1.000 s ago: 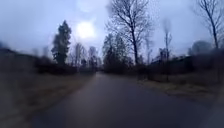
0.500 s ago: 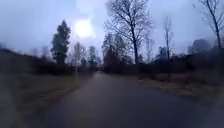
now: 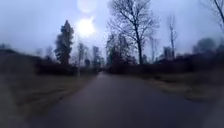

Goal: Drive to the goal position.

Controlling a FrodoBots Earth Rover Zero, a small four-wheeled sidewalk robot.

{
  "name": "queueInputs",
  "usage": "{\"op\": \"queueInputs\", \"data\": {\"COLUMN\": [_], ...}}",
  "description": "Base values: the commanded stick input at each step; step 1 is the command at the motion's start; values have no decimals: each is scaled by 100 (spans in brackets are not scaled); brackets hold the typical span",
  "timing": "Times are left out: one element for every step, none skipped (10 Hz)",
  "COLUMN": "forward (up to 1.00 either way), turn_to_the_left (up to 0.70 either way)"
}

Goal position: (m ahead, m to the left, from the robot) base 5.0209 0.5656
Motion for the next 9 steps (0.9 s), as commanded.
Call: {"op": "queueInputs", "data": {"forward": [70,70,70,70,70,70,70,70,70], "turn_to_the_left": [0,0,0,0,1,6,14,14,7]}}
